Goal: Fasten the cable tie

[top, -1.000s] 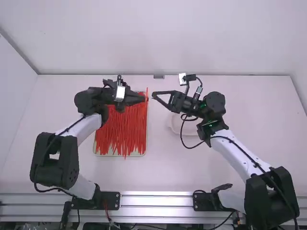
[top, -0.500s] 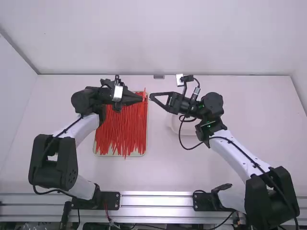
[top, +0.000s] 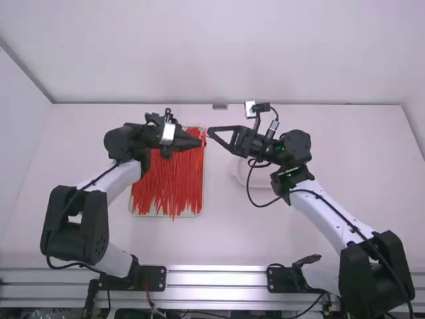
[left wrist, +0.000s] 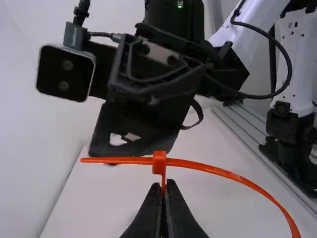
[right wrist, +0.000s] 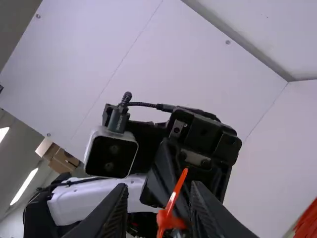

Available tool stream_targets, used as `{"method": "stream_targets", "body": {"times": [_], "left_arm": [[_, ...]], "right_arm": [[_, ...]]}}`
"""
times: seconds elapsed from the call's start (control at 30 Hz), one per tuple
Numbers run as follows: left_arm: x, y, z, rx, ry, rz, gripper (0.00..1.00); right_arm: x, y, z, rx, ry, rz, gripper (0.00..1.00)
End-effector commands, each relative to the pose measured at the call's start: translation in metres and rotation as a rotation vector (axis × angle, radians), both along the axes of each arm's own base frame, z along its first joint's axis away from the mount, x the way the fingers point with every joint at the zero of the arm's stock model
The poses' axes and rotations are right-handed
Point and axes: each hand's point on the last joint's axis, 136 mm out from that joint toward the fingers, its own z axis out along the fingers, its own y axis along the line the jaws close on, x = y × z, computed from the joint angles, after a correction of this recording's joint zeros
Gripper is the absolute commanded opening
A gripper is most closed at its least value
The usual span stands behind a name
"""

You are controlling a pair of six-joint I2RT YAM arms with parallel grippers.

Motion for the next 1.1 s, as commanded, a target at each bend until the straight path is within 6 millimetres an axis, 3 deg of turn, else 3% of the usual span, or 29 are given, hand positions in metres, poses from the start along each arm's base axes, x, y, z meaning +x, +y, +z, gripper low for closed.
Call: {"method": "stream_targets", "body": {"times": [0.0,0.43,0.53,0.6,0.63,1.07], "left_arm": [[-0.012,-0.006,0.006,0.0,-0.036,-0.027,0.01],[-0.012,-0.006,0.006,-0.002,-0.032,-0.027,0.01],[-0.013,-0.006,0.007,0.0,-0.017,-0.027,0.01],[-0.013,-0.006,0.007,0.001,-0.016,-0.028,0.01],[-0.013,-0.006,0.007,0.001,-0.014,-0.027,0.01],[-0.015,-0.006,-0.002,0.009,0.046,-0.029,0.01]], "right_arm": [[-0.003,-0.001,0.007,0.009,-0.021,0.006,0.34],[-0.017,0.013,0.009,0.013,-0.025,0.053,0.34],[-0.017,0.014,0.008,0.011,-0.024,0.056,0.22],[-0.018,0.014,0.008,0.011,-0.025,0.058,0.04],[-0.018,0.014,0.008,0.011,-0.025,0.058,0.0],[-0.017,0.006,0.011,0.01,-0.065,0.061,0.0]]}}
